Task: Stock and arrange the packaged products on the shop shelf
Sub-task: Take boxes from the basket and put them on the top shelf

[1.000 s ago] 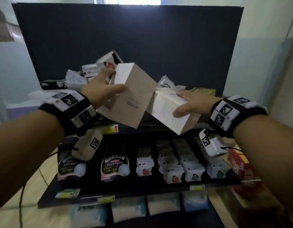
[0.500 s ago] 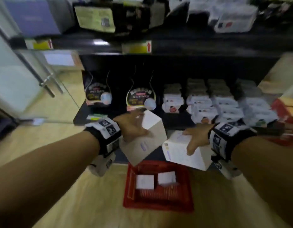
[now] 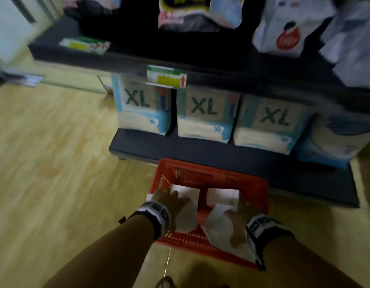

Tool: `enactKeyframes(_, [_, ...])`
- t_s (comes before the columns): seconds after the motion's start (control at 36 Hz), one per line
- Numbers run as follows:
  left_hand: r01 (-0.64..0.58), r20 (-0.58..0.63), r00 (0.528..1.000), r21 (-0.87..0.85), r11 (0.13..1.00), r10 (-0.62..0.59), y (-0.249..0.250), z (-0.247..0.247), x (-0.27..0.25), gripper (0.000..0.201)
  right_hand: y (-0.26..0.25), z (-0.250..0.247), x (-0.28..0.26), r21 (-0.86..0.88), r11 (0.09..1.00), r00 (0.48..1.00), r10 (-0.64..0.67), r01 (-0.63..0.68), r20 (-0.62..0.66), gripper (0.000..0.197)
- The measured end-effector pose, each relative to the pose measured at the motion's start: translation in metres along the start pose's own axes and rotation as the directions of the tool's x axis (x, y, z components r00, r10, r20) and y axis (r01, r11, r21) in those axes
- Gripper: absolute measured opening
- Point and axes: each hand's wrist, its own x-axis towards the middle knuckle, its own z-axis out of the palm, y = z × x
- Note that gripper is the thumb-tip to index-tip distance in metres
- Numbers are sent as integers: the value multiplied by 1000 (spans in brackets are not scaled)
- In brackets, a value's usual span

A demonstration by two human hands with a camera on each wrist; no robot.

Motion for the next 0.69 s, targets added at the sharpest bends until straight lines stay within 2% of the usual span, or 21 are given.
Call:
enactKeyframes(0.08, [-40, 36, 999, 149, 988, 35, 6, 26, 33, 82, -4, 22, 38, -20, 999, 999, -36, 37, 39, 86])
enactKeyframes(0.17, [-74, 76, 995, 175, 982, 62, 10, 43, 56, 65, -4, 39, 68, 14, 999, 996, -42, 41, 74, 83])
enactKeyframes(0.25, [-88, 89, 993, 189, 978, 73, 14, 56, 70, 60, -5, 52, 85, 5, 1000, 993, -24, 23, 115, 87])
enactKeyframes(0.31, [-90, 84, 994, 195, 977, 75, 17, 67, 82, 58, -6, 57, 91, 4, 1000, 991, -1, 1, 131, 87])
enactKeyframes(0.39, [-116, 44, 993, 200, 973, 109, 15, 79, 89, 59, -7, 54, 85, 66, 998, 993, -29, 21, 118, 60])
enactKeyframes(0.44, [-161, 86, 986, 234, 959, 145, 15, 82, 93, 51, -10, 43, 72, 170, 982, 994, -89, 78, 57, 45])
enactKeyframes(0.47, [-172, 105, 983, 241, 955, 150, 14, 81, 91, 46, -17, 23, 52, 261, 962, 994, -96, 78, 59, 44])
enactKeyframes(0.5, [-162, 109, 984, 221, 962, 140, 14, 81, 89, 44, -23, 3, 34, 303, 953, 990, -58, 17, 126, 45])
enactKeyframes(0.53, [-149, 104, 986, 224, 963, 128, 14, 79, 85, 42, -22, -1, 28, 284, 959, 987, -68, 25, 146, 46])
enactKeyframes(0.61, [-147, 145, 983, 249, 957, 113, 15, 70, 73, 38, 0, 41, 62, 165, 986, 984, -21, -9, 178, 55])
enactKeyframes(0.64, [-145, 156, 981, 217, 965, 113, 16, 63, 67, 37, 6, 46, 67, 124, 992, 989, -25, 6, 149, 55])
enactKeyframes(0.69, [-119, 124, 987, 184, 976, 97, 12, 51, 61, 39, 19, 51, 75, 173, 985, 997, -21, 7, 81, 45])
